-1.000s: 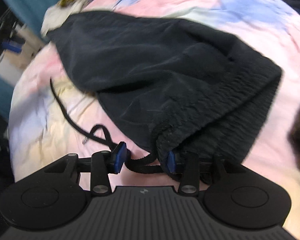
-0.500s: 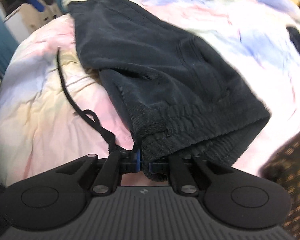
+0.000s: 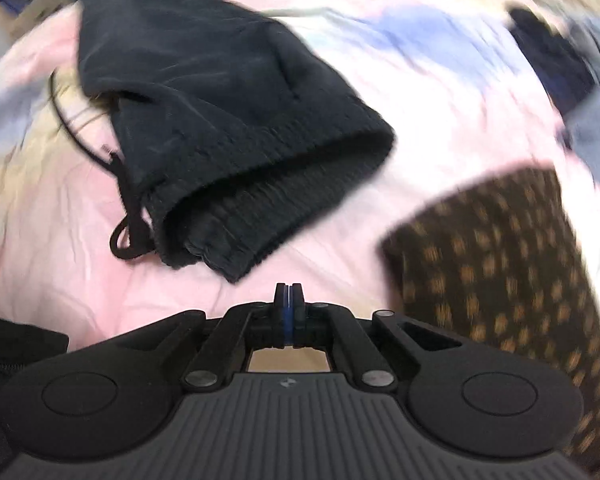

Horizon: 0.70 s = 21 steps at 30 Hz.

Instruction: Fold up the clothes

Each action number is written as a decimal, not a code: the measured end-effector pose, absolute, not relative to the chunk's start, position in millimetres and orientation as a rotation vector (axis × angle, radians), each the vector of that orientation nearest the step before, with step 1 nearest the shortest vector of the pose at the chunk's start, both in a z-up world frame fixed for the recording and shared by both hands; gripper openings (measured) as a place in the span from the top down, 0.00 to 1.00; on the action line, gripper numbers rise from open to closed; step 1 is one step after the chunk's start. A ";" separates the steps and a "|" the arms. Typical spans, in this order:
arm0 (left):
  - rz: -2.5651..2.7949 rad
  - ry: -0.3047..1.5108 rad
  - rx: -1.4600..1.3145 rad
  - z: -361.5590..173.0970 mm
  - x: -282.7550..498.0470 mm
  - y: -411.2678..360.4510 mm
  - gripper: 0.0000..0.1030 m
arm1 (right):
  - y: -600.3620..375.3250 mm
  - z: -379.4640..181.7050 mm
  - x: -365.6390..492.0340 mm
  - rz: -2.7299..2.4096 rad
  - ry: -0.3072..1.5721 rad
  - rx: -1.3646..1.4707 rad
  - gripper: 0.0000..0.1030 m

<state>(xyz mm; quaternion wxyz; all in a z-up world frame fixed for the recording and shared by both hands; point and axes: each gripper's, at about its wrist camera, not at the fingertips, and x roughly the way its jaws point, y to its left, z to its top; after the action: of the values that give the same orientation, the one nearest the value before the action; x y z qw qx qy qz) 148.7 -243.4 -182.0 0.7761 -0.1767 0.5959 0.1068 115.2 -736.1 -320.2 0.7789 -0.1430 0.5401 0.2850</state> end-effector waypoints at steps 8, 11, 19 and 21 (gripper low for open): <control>0.102 1.261 -0.330 -173.8 153.3 -251.9 0.43 | -695.7 -317.9 72.9 0.579 1.170 -0.195 0.92; 0.063 1.242 -0.296 -167.6 152.4 -253.3 0.39 | -672.9 -310.5 61.3 0.560 1.156 -0.168 0.91; -0.004 1.204 -0.324 -160.2 144.6 -230.2 0.35 | -623.7 -280.6 43.2 0.459 1.107 -0.044 0.85; -0.006 1.190 -0.337 -160.2 142.7 -220.9 0.35 | -612.5 -273.1 41.4 0.415 1.093 0.003 0.83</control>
<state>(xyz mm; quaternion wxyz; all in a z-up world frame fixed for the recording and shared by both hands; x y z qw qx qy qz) 142.7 -220.9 -160.2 0.8148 -0.1579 0.5579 -0.0027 41.4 -612.5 -273.1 0.8338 0.0012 0.5161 0.1960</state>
